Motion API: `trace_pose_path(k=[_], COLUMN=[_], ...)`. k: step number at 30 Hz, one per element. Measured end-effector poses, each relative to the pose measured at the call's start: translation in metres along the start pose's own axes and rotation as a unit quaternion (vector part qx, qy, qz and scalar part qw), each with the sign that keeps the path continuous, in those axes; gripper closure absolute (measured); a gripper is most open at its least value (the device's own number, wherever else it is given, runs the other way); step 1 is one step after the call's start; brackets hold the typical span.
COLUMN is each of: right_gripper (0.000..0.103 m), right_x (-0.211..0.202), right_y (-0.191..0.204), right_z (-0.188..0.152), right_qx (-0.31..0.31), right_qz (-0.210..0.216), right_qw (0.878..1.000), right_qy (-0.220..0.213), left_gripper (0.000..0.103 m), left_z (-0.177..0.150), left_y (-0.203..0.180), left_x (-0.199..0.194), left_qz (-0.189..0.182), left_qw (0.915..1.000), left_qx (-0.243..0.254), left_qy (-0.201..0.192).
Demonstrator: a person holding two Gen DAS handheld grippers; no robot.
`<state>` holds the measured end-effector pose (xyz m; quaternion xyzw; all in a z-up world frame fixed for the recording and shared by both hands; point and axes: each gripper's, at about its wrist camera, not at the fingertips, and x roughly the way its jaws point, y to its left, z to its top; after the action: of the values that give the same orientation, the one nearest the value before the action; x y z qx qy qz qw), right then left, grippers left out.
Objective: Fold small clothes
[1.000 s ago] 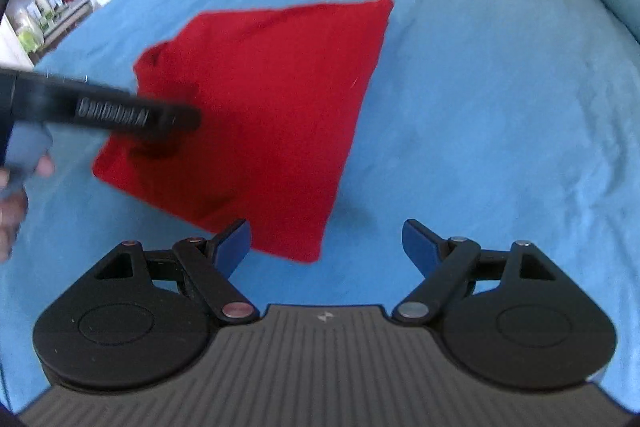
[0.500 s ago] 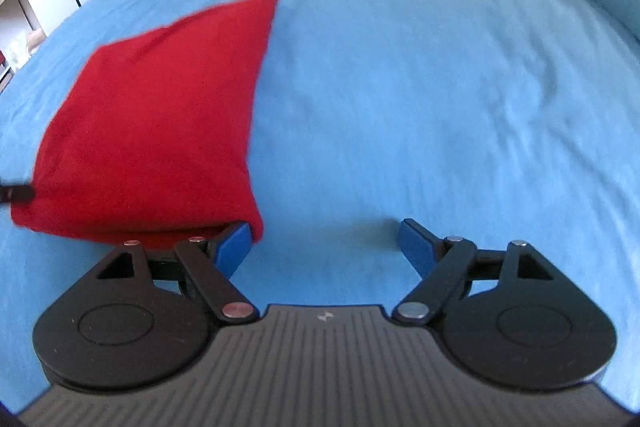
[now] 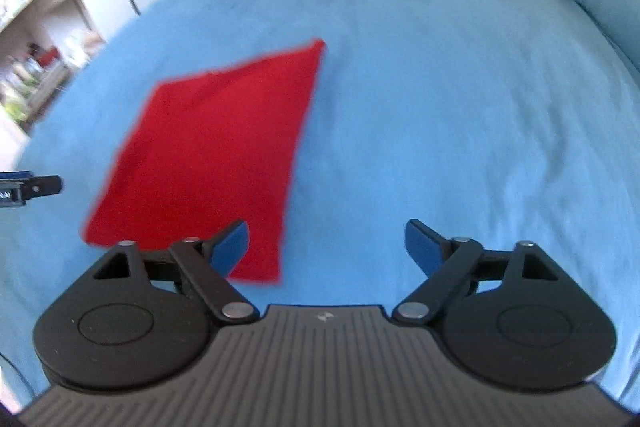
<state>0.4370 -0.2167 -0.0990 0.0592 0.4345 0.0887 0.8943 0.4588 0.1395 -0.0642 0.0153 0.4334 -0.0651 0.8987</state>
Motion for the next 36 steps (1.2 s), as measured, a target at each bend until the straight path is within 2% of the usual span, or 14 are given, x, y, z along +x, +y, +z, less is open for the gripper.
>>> trace_pose_path(k=[2, 5, 7, 9, 14, 17, 18, 21, 24, 25, 27, 28, 33, 36], right_gripper=[0.000, 0.000, 0.000, 0.000, 0.000, 0.000, 0.000, 0.002, 0.003, 0.005, 0.025, 0.026, 0.055, 0.060], right_x=[-0.001, 0.010, 0.027, 0.054, 0.112, 0.138, 0.146, 0.164, 0.175, 0.177, 0.180, 0.183, 0.181, 0.174], right_y=[-0.001, -0.003, -0.005, -0.011, -0.012, -0.009, -0.007, -0.006, -0.002, -0.001, 0.001, 0.003, 0.008, 0.012], right_z=[0.026, 0.061, 0.077, 0.088, 0.092, 0.085, 0.084, 0.077, 0.076, 0.077, 0.080, 0.080, 0.080, 0.081], right_qx=[0.004, 0.019, 0.035, 0.051, 0.083, 0.094, 0.097, 0.100, 0.094, 0.097, 0.102, 0.101, 0.091, 0.087], right_qz=[0.023, 0.055, 0.069, 0.078, 0.091, 0.103, 0.112, 0.130, 0.139, 0.142, 0.150, 0.148, 0.141, 0.142], right_qw=[1.000, 0.998, 0.996, 0.994, 0.988, 0.984, 0.982, 0.979, 0.979, 0.978, 0.977, 0.977, 0.981, 0.983], right_qy=[0.004, 0.026, 0.051, 0.056, 0.093, 0.109, 0.113, 0.124, 0.120, 0.115, 0.112, 0.112, 0.097, 0.083], left_gripper=[0.000, 0.000, 0.004, 0.008, 0.016, 0.021, 0.027, 0.031, 0.038, 0.044, 0.050, 0.055, 0.071, 0.074], left_z=[0.025, 0.050, 0.058, 0.061, 0.049, 0.045, 0.043, 0.040, 0.044, 0.047, 0.049, 0.049, 0.050, 0.051], left_y=[0.003, 0.011, 0.014, 0.016, 0.011, 0.011, 0.011, 0.011, 0.007, 0.004, -0.002, -0.005, -0.008, -0.015], left_x=[0.012, 0.049, 0.074, 0.096, 0.137, 0.156, 0.162, 0.171, 0.178, 0.180, 0.182, 0.182, 0.171, 0.162], left_qz=[-0.035, -0.088, -0.082, -0.096, -0.119, -0.149, -0.157, -0.171, -0.173, -0.174, -0.173, -0.171, -0.165, -0.150], left_qw=[0.9993, 0.9939, 0.9938, 0.9908, 0.9851, 0.9767, 0.9739, 0.9695, 0.9690, 0.9691, 0.9705, 0.9717, 0.9749, 0.9796], left_qx=[0.002, -0.016, -0.021, -0.031, -0.038, -0.056, -0.065, -0.095, -0.104, -0.101, -0.091, -0.083, -0.076, -0.058], left_qy=[0.016, 0.065, 0.072, 0.090, 0.118, 0.144, 0.150, 0.148, 0.143, 0.142, 0.142, 0.140, 0.129, 0.121])
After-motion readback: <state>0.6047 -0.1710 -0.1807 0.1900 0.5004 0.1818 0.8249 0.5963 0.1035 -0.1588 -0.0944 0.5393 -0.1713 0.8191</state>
